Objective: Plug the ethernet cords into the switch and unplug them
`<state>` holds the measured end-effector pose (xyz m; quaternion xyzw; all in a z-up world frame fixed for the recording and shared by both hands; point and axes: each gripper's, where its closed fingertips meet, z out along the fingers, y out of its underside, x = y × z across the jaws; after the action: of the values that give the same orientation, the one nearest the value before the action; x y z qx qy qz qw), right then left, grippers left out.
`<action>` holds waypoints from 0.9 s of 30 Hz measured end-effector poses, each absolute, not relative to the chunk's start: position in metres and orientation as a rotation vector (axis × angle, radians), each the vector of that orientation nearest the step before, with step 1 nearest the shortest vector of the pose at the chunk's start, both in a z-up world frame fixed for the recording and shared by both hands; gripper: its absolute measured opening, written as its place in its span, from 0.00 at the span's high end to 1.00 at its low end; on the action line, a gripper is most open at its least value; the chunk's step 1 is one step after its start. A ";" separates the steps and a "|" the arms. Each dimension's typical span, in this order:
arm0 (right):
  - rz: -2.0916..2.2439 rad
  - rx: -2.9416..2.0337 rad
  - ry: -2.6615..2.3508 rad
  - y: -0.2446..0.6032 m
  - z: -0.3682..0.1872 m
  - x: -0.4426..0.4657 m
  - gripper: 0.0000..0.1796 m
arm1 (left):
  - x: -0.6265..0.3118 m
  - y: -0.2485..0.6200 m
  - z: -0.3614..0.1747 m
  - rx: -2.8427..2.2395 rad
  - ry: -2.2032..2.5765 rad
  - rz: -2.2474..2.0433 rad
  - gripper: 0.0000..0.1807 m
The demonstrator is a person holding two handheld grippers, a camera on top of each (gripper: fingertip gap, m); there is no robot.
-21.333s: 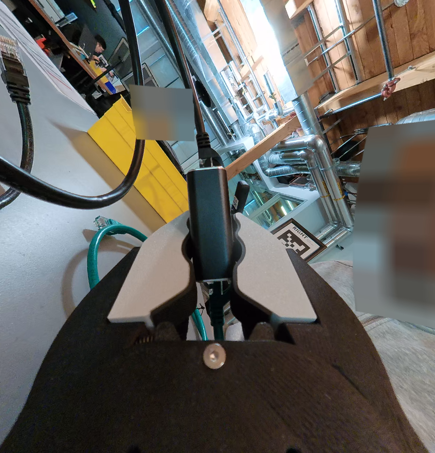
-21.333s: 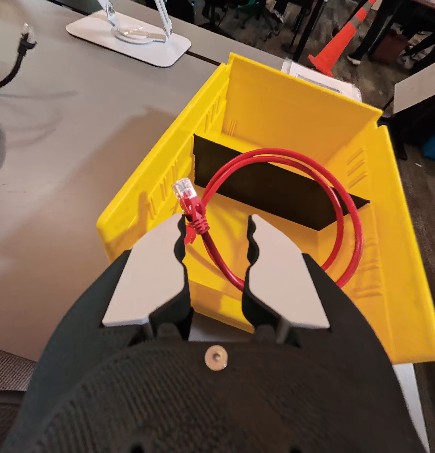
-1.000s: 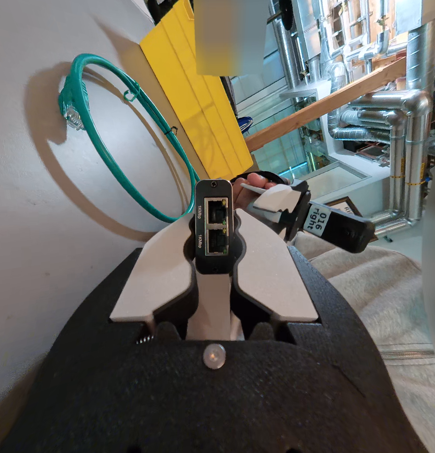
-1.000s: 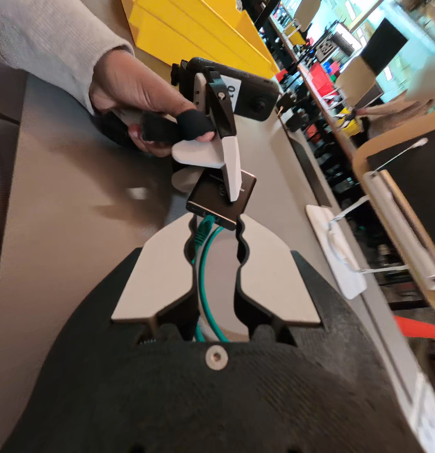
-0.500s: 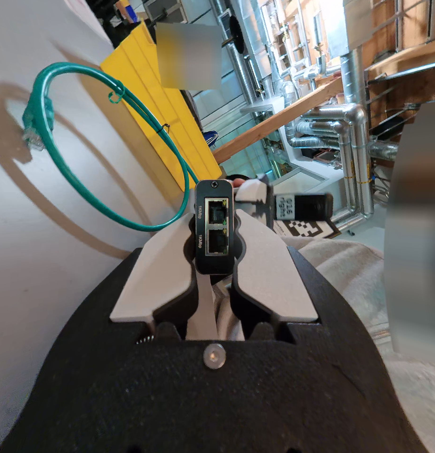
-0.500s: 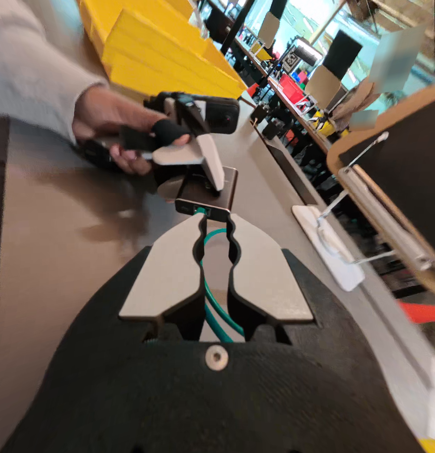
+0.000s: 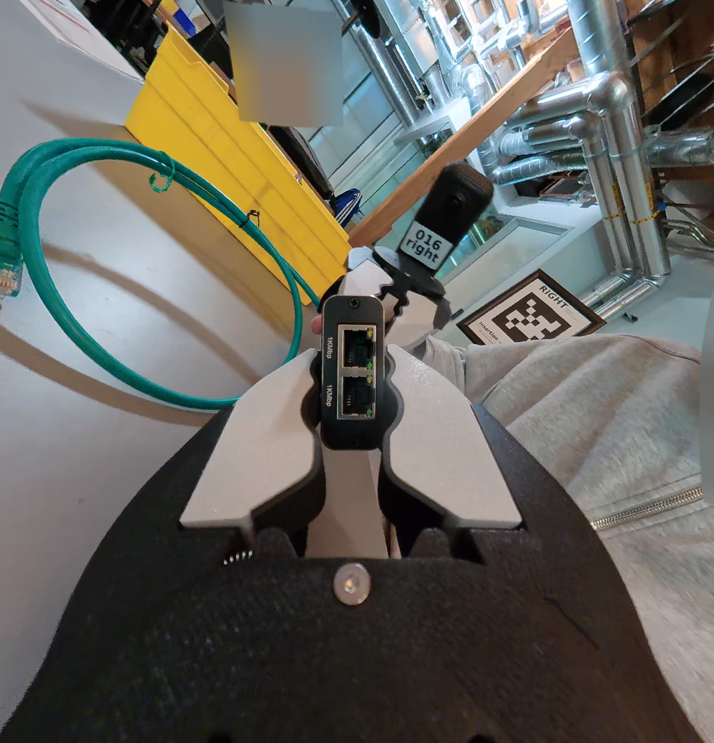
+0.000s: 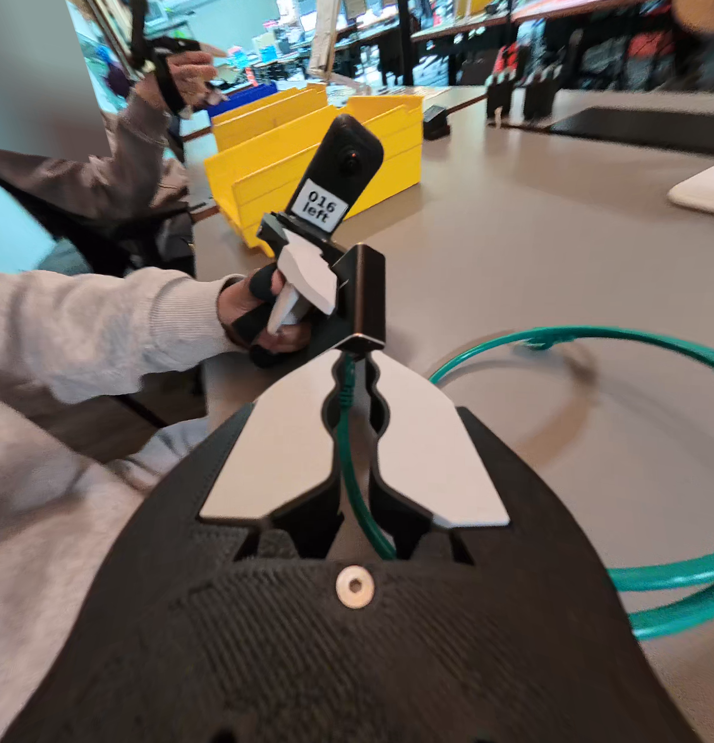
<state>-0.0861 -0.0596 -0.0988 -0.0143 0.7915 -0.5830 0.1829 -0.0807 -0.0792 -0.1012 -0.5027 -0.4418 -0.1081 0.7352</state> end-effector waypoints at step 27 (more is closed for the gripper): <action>-1.365 0.156 2.054 -0.062 -0.124 -0.072 0.92 | -0.077 -0.066 -0.106 -1.226 -0.966 -0.170 0.85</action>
<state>-0.0718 -0.0621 -0.1239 0.0595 0.7850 -0.5216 0.3289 -0.0774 -0.0658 -0.1060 -0.5519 -0.4349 -0.0766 0.7074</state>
